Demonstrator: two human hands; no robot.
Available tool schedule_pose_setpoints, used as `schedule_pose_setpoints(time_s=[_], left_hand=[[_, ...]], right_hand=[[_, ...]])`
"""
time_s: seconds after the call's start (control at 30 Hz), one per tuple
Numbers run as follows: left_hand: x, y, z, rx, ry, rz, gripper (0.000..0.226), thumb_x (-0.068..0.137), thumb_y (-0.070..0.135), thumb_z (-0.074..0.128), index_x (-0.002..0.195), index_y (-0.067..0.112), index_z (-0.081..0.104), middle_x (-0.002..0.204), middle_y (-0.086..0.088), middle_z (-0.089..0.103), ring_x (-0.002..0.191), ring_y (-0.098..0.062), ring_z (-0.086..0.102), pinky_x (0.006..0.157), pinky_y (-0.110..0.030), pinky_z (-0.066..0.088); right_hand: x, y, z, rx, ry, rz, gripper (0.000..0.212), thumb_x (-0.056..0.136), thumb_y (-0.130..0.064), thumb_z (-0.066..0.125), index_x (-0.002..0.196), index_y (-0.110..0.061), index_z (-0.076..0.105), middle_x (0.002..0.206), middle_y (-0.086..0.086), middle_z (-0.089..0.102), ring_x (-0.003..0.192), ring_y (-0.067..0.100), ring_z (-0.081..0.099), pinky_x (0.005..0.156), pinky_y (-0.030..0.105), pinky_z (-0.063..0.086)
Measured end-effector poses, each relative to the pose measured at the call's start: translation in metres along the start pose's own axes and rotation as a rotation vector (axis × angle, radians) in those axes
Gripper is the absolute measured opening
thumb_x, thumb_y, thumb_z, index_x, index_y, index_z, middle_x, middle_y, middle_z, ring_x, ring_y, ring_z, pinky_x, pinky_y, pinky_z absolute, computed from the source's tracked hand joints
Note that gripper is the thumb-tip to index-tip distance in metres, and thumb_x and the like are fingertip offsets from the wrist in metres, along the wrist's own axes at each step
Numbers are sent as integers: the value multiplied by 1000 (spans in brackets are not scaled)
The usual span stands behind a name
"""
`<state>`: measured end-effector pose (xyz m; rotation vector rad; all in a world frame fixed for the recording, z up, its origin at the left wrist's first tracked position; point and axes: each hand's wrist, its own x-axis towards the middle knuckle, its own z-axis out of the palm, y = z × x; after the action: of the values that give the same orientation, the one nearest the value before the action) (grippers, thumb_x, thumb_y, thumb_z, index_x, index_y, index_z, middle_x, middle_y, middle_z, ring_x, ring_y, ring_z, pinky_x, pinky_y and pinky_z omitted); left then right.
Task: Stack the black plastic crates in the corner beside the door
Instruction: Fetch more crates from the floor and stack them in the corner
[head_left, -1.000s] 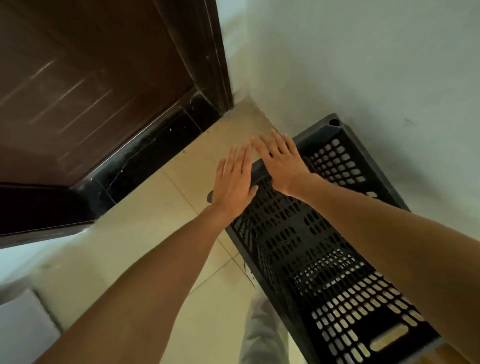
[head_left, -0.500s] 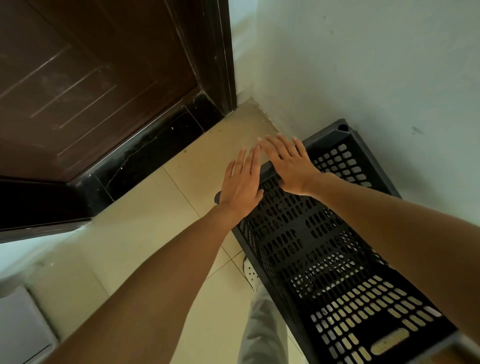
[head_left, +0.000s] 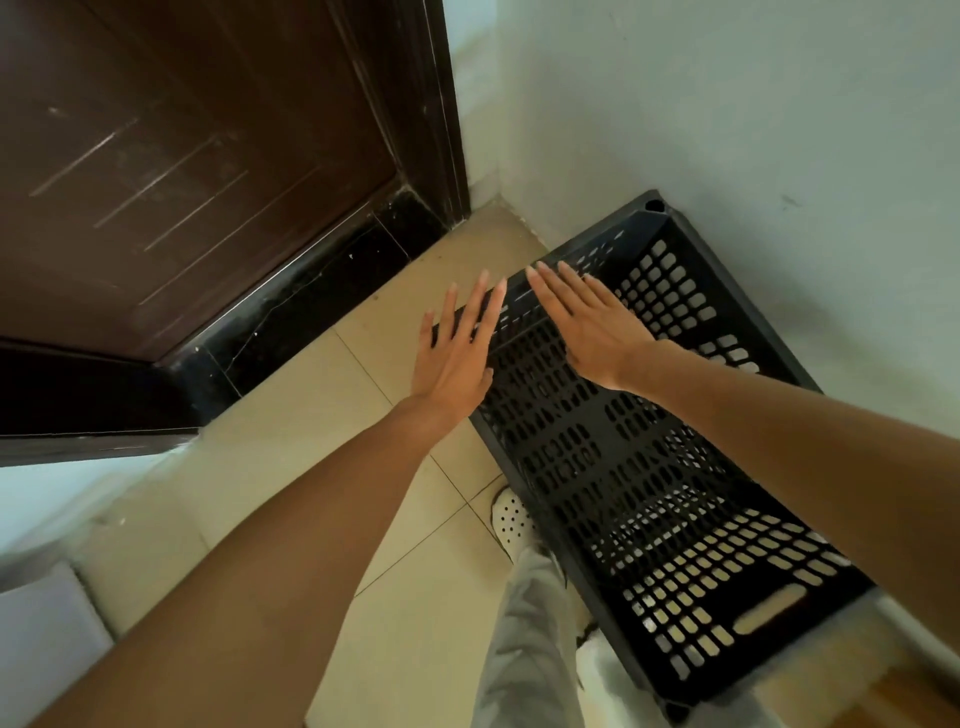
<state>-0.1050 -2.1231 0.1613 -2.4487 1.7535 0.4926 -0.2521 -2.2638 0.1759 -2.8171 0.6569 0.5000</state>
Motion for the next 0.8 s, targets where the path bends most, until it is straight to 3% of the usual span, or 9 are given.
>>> schedule_pose_setpoints(time_s=[0.17, 0.27, 0.33, 0.43, 0.5, 0.63, 0.8], left_hand=[[-45, 16, 11, 64, 21, 67, 96, 93, 35, 58, 156, 24, -14, 165, 2, -15, 152, -32, -5, 122, -54, 11], [-75, 35, 15, 35, -4, 52, 85, 98, 36, 50, 156, 23, -10, 164, 0, 17, 153, -30, 3, 121, -51, 7], [-97, 50, 17, 65, -37, 69, 71, 101, 38, 41, 157, 21, 1, 155, -2, 37, 152, -27, 10, 122, -50, 7], [-124, 69, 22, 163, -127, 184, 54, 105, 42, 27, 155, 21, 23, 155, -1, 36, 153, -23, 9, 124, -46, 4], [-134, 80, 25, 177, -178, 238, 53, 105, 44, 23, 154, 23, 26, 157, 1, 32, 153, -22, 7, 124, -47, 3], [-142, 84, 40, 234, -291, 321, 57, 103, 50, 18, 156, 31, 10, 162, 1, 22, 153, -26, -4, 123, -51, -2], [-141, 67, 63, 202, -240, 385, 55, 101, 53, 9, 154, 40, 4, 162, 0, 21, 152, -27, -6, 118, -54, -10]], right_hand=[[-55, -13, 19, -10, 3, 7, 89, 93, -17, 49, 151, -15, -19, 160, 4, -19, 147, 21, -16, 120, 36, -5], [-97, -29, 35, 20, -58, 34, 75, 99, -23, 41, 153, -14, -10, 161, 5, -12, 149, 23, -9, 121, 37, 1], [-127, -47, 45, 122, -93, 89, 62, 103, -33, 31, 154, -13, 3, 162, 7, 4, 149, 25, 8, 120, 39, 15], [-171, -81, 60, 293, -199, 178, 61, 102, -44, 27, 152, -13, 13, 154, 9, 28, 137, 29, 35, 106, 42, 39], [-191, -98, 72, 317, -251, 175, 64, 101, -47, 26, 153, -13, 10, 153, 9, 29, 136, 30, 37, 102, 43, 42], [-199, -124, 93, 351, -265, 249, 68, 101, -44, 30, 154, -13, 1, 154, 9, 28, 135, 30, 37, 96, 43, 46], [-191, -160, 118, 641, -102, 524, 61, 102, -32, 37, 153, -17, 6, 144, 9, 41, 128, 31, 44, 92, 45, 48]])
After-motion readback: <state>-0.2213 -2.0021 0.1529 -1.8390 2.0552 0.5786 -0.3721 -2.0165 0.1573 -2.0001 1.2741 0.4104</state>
